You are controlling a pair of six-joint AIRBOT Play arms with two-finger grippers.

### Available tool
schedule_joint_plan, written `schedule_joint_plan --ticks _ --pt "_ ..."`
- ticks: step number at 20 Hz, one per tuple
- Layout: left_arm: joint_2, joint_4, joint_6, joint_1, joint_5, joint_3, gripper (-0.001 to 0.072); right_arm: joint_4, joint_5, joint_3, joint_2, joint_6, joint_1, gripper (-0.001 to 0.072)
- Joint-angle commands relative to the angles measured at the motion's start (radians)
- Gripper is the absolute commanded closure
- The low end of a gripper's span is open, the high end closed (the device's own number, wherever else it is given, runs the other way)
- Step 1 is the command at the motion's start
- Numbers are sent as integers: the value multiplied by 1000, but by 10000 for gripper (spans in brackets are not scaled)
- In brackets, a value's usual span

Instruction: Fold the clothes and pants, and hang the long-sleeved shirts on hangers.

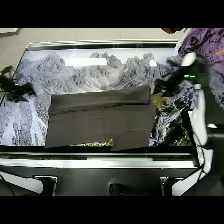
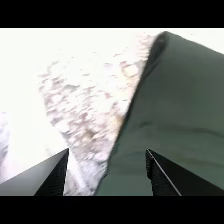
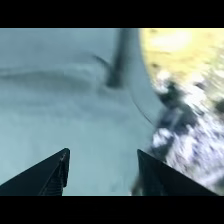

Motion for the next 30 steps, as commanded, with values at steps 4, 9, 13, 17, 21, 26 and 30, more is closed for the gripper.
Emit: schedule_joint_plan --ticks 4,9,13,17,21,26,30 --pt "327 -163 40 241 67 -481 151 311 -124 -739 409 -302 -256 232" --pt "446 -183 61 266 100 -727 160 427 -332 -1311 634 -512 -253 232" --pt "446 -183 60 245 100 -750 160 448 -391 -1463 649 -603 -253 233" --pt "446 -183 60 215 99 -750 160 507 -457 -1501 648 -654 -253 234" --pt "446 -182 60 180 103 -750 160 566 -494 -1514 647 -678 -253 236" --pt "446 -181 60 174 111 -750 160 586 -510 -1516 647 -673 -179 296" --pt "446 -177 61 174 86 -750 160 589 -518 -1515 649 -620 -117 501"
